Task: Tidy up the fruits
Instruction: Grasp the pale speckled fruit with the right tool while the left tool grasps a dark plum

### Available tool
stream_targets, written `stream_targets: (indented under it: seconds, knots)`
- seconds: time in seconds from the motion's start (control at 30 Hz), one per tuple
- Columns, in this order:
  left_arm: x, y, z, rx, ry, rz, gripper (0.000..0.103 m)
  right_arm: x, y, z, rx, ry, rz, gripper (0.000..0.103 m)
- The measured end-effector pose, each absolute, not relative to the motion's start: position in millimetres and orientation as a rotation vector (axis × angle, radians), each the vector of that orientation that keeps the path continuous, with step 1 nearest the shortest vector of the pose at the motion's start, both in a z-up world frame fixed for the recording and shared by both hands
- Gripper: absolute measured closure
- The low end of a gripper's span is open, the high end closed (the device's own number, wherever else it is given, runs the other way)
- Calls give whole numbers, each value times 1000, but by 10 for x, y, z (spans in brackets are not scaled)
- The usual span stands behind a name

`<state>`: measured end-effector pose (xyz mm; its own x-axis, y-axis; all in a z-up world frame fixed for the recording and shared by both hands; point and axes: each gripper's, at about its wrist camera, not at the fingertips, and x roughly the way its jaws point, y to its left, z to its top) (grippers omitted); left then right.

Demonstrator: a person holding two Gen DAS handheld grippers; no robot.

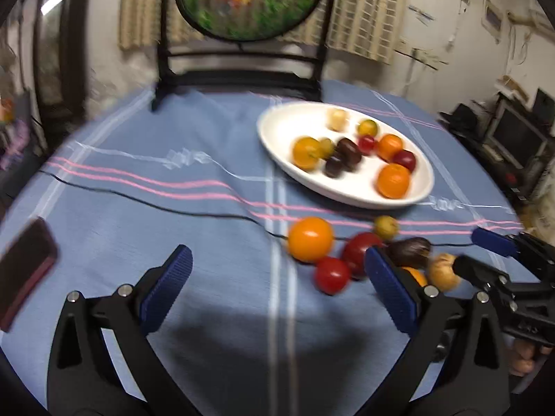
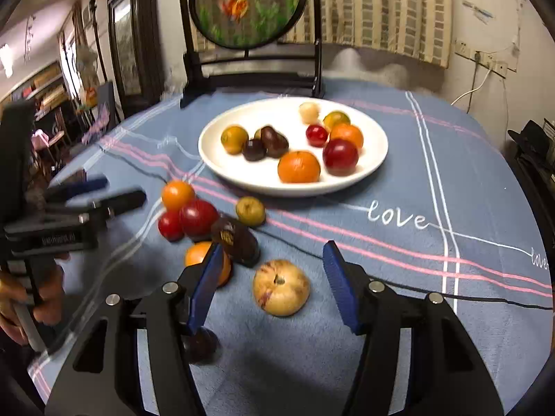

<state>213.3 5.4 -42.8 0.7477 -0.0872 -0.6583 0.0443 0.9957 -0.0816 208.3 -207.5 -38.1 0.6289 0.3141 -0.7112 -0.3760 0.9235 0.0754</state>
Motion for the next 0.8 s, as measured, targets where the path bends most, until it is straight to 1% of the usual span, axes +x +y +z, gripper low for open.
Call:
stream_targets:
  seconds: [0.13, 0.53, 0.57, 0.6, 0.67, 0.8]
  knots:
    - [2117, 29, -399, -50, 712, -78, 2, 2132, -2060, -496, -100, 846, 387, 43]
    - [2111, -48, -378, -9, 710, -95, 2, 2152, -1997, -641, -147, 895, 366, 44]
    - [2106, -52, -376, -6, 710, -95, 2, 2156, -1996, -650, -149, 899, 366, 49]
    - [2107, -55, -374, -3, 709, -96, 2, 2164, -1993, -659, -151, 903, 365, 51]
    - [2102, -63, -368, 0, 704, -94, 2, 2174, -1993, -686, -152, 915, 365, 62]
    - [2112, -76, -397, 2, 715, -102, 2, 2167, -2017, -675, -152, 919, 365, 63]
